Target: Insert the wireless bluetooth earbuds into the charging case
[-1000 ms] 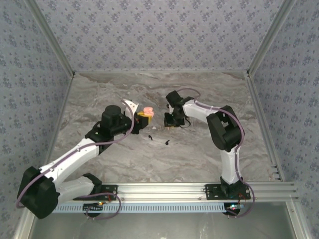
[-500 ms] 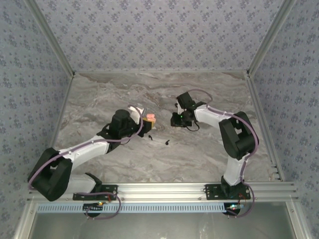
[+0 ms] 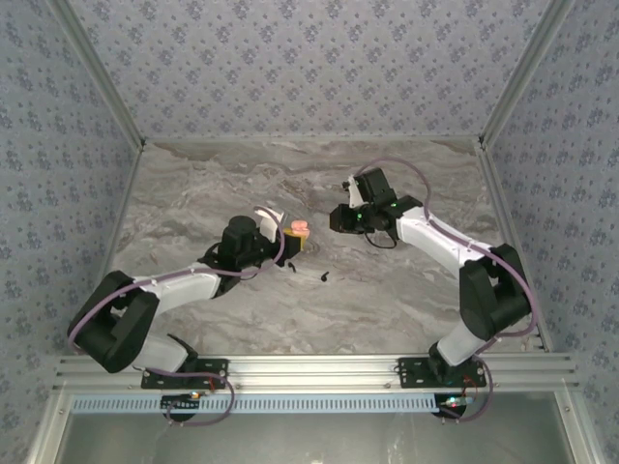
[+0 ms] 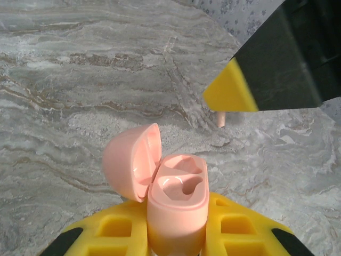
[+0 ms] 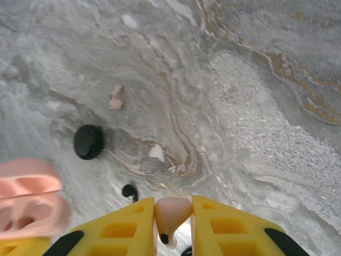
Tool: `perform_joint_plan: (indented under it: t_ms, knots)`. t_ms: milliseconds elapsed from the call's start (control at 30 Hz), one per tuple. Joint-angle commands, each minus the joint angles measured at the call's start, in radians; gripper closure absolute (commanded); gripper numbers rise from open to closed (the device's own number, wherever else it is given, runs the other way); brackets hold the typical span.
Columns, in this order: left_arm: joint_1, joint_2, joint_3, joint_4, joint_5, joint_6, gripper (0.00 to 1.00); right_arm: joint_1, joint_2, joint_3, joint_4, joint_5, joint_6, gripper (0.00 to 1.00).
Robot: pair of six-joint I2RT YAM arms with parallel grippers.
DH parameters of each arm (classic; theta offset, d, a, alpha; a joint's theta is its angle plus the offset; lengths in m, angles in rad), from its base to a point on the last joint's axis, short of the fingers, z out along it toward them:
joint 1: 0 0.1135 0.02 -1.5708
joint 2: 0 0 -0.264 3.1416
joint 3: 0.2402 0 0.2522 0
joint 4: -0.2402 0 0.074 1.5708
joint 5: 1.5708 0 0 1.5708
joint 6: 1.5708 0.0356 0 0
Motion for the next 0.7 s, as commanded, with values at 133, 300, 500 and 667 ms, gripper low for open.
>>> perform_joint_plan:
  t_ms: [133,300,500,667]
  knots:
    - [-0.013,0.022,0.008,0.088,0.024,-0.016,0.8,0.003,-0.075,0.012,0.024,-0.077,0.011,0.78]
    - [-0.02,0.027,0.014,0.099,0.022,-0.011,0.8,0.018,-0.1,0.024,0.039,-0.097,0.017,0.78]
    - [-0.027,0.032,0.016,0.125,0.023,-0.011,0.8,0.04,-0.102,0.041,0.052,-0.114,0.027,0.78]
    - [-0.035,0.033,0.016,0.148,0.028,-0.007,0.8,0.064,-0.102,0.042,0.086,-0.118,0.046,0.78]
